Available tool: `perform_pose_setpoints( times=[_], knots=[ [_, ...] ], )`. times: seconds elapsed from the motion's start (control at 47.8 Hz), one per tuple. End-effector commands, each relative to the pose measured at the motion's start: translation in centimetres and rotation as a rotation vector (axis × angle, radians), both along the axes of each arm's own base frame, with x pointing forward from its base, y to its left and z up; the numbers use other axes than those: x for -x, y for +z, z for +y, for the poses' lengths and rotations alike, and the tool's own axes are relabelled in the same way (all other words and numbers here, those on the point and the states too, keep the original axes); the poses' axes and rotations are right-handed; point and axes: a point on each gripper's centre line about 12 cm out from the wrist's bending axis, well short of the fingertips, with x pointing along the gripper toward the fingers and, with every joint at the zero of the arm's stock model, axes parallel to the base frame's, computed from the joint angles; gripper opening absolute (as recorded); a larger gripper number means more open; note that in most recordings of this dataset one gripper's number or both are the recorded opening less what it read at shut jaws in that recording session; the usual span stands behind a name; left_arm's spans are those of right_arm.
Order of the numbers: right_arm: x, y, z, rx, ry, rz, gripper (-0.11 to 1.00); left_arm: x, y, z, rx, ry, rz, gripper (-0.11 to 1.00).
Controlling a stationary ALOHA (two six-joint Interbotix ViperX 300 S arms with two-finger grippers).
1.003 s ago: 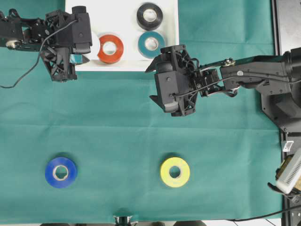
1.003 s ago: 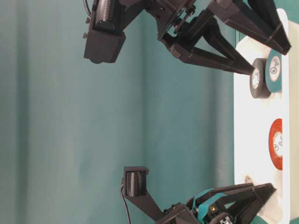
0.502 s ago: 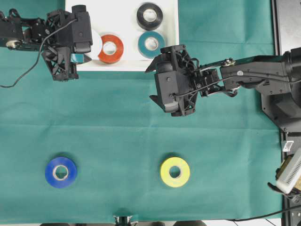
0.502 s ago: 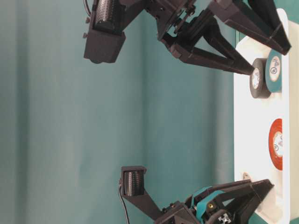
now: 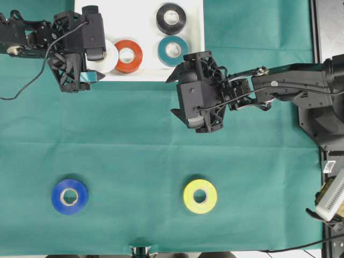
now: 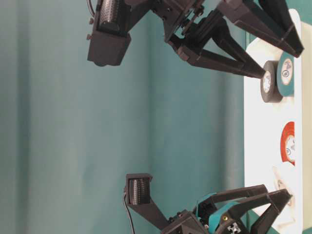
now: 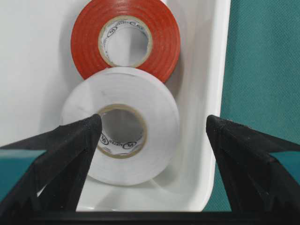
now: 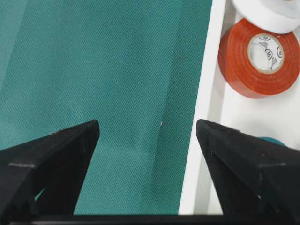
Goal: Put the tape alternately from left to right into the white case.
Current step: 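Open the left gripper and withdraw it down from the tray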
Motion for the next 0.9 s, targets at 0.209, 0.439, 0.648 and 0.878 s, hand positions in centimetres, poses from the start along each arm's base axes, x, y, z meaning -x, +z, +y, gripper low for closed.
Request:
perform_pose_setpoints(
  times=[0.209,0.439,0.648,0.878],
  knots=[
    [-0.2,0.6,0.2,-0.005,0.004,-0.022,0.81,-0.4,0.8,0.2,-0.007,0.002,-0.030,0.99],
    [-0.2,0.7,0.2,-0.005,0.004,-0.024,0.81,-0.4,1.2,-0.1,-0.008,-0.005,-0.037,0.99],
    [-0.2,0.7,0.2,-0.005,0.004,-0.024,0.81,-0.6,1.6,-1.3,-0.005,-0.036,-0.047,0.99],
    [-0.2,0.6,0.2,-0.005,0.004,-0.022,0.81,-0.9,2.2,-3.8,-0.005,-0.105,-0.063,0.99]
  ],
)
